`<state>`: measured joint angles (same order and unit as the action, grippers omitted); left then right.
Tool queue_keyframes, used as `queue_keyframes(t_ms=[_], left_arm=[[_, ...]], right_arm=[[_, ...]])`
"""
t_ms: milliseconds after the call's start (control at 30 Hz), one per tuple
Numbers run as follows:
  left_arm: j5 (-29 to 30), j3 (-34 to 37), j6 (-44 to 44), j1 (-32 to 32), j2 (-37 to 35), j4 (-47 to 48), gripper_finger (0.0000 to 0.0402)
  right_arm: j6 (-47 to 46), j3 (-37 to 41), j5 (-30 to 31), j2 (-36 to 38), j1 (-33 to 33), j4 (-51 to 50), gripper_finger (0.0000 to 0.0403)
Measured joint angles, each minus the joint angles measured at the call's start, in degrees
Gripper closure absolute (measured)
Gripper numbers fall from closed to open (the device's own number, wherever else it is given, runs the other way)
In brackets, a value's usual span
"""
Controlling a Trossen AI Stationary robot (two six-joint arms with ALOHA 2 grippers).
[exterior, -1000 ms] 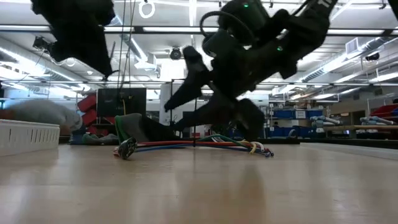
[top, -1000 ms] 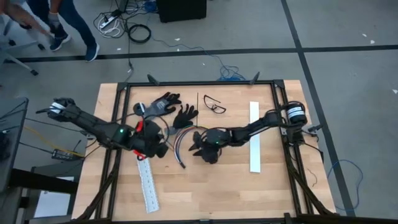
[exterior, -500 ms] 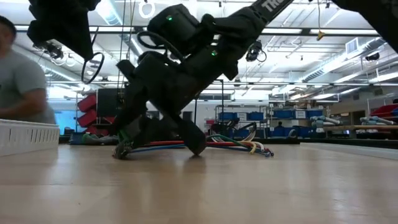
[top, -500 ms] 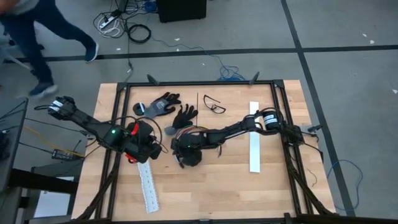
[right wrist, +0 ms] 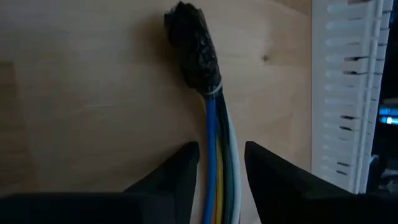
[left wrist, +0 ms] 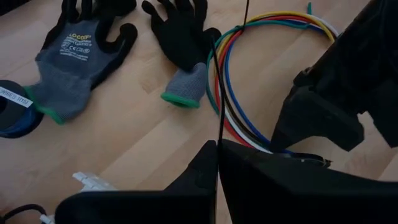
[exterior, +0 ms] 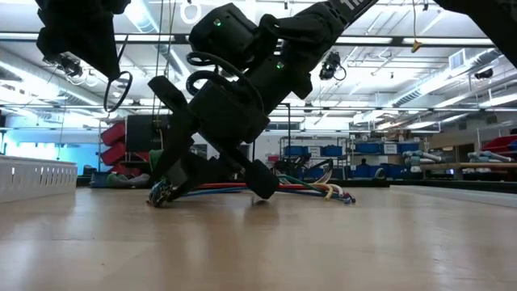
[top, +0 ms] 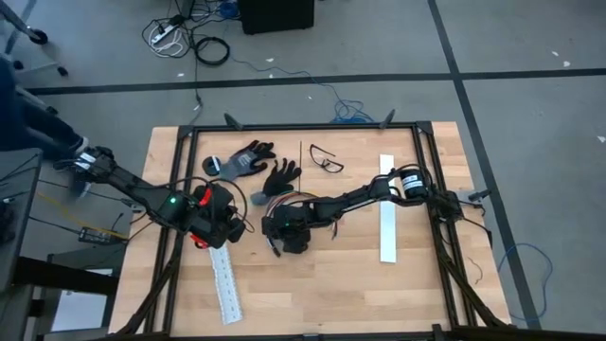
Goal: Ziptie cables
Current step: Wrap the cables together using the black zip
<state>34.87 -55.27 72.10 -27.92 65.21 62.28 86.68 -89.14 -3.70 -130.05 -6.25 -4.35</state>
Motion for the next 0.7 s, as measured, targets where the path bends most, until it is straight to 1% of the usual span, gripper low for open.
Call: queue_keyframes(t_ms=[133,333,433,500,567,633,700], left_arm=[[0.28,0.0,-0.1,0.0,0.0,0.05,0.0401],[0.69,0.0,-0.7,0.0,0.0,-0.01,0.0401],[0.98,0.0,-0.72,0.0,0.0,-0.01,0.0401],[1.21,0.02,-0.72,0.0,0.02,0.03,0.0401],[1.68,0.02,-0.79,0.0,0.02,0.0,0.0401],[1.73,0.02,-0.96,0.0,0.02,-0.04,0.0401],[1.99,0.02,-1.07,0.0,0.02,-0.23,0.0401]], right_arm=[[-1.33,-0.13,-2.85,-1.14,-0.81,0.69,0.0283],[-2.94,-0.17,-4.4,-2.48,-1.64,2.75,0.0304],[-5.61,-0.13,-7.35,-2.61,-1.85,4.9,0.0331],[-8.43,0.01,-8.53,-2.67,-2.2,7.09,0.036],[-11.29,-0.2,-8.41,-2.76,-2.77,9.15,0.0389],[-15.72,-1.15,-7.14,-2.89,-3.11,9.63,0.0395],[-19.28,-1.77,-3.79,-2.61,-3.26,9.35,0.0399]])
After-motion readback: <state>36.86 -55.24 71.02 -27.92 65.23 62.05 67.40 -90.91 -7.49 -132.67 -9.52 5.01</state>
